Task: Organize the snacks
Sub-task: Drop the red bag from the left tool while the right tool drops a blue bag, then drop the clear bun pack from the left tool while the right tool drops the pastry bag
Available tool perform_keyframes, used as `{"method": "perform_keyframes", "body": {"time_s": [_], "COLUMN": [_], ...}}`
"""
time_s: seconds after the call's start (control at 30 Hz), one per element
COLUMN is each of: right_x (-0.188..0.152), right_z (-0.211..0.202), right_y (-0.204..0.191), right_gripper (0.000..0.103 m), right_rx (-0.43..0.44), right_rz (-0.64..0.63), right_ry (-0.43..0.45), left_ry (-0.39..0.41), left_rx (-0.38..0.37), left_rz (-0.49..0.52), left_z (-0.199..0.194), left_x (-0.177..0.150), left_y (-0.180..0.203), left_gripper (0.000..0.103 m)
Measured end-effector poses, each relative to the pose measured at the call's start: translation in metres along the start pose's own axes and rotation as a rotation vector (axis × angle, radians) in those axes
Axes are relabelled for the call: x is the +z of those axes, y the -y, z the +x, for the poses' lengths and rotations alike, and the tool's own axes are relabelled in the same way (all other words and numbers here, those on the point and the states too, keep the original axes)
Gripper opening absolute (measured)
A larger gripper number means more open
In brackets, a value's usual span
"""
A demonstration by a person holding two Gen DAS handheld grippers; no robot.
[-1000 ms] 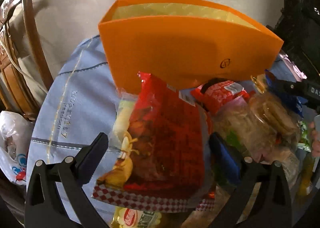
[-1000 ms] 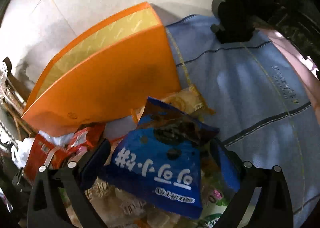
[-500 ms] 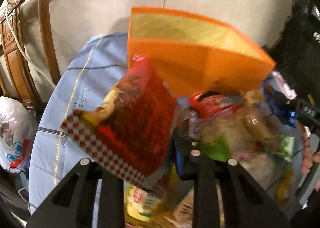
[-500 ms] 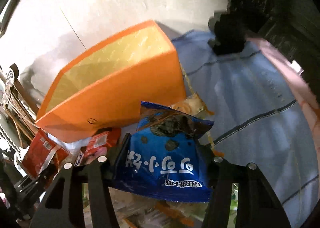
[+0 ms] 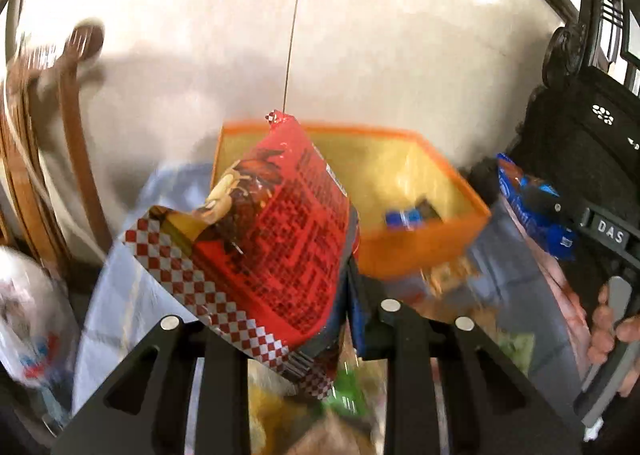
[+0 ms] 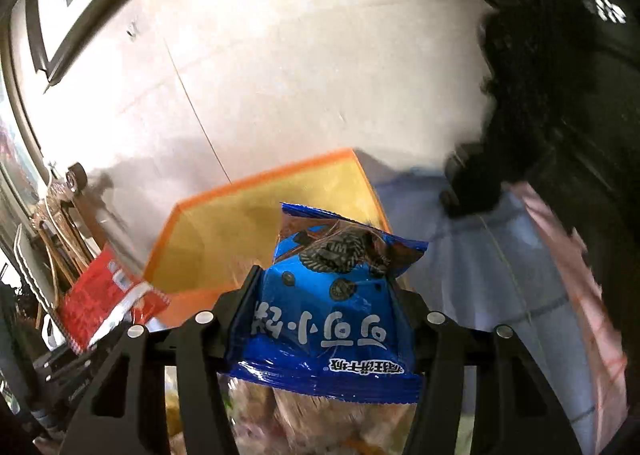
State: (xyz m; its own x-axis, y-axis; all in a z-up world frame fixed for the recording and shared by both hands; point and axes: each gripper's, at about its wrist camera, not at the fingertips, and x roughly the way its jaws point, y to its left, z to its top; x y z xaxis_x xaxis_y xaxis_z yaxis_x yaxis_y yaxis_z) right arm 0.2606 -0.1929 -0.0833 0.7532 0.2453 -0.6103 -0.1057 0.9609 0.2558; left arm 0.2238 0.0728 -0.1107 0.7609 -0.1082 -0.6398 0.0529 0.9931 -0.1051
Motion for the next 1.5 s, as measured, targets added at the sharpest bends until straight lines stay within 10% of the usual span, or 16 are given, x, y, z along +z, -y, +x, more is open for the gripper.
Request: {"method": "perform_keyframes", "body": {"time_s": [0.5,0.57,0.63,0.87,1.2,1.4,1.5], "right_x": [0.059,0.057,0.056,0.019,-0.120,-0.131,-0.131], "right_z": [0.085,0.088,0.084,0.054,0.075,0.101,0.101], "right_y": [-0.027,-0.026,-0.026,-0.024,-0.014,-0.022,-0.021], "right_gripper": [0.062,0.100,0.100,0.100,0.099,0.099,0.081], "right_rx": [0.004,-0.009,-0.015,-0.049,-0.012,-0.035,-0.027], "right_rz": [-0.069,-0.072,-0.082,-0.166,-0.140,-0.180,-0.146], "right_ry": [-0.055,-0.062,-0.047,-0.098,-0.363,-0.392,-0.372], "left_ry": [0.010,0.017,0.095,0.051,-0.116,-0.162,-0.178], "left_rx": [0.037,0.078,0.200,0.220,0.264,0.264,0.262], "left_rz": [0.048,0.015,0.013,0.059,0.026,0.080,0.093], "left_z": [0.069,0.070,0.062,0.049,0.036,0.045,0.060], "left_x": [0.069,0.070,0.067,0.033,-0.078,-0.102,-0.100], "left_y": [0.005,0.003,0.005,0.002,-0.027,-0.026,-0.027], "left_gripper": [0.025,0.078,0.099,0.099,0.099,0.099,0.099]}}
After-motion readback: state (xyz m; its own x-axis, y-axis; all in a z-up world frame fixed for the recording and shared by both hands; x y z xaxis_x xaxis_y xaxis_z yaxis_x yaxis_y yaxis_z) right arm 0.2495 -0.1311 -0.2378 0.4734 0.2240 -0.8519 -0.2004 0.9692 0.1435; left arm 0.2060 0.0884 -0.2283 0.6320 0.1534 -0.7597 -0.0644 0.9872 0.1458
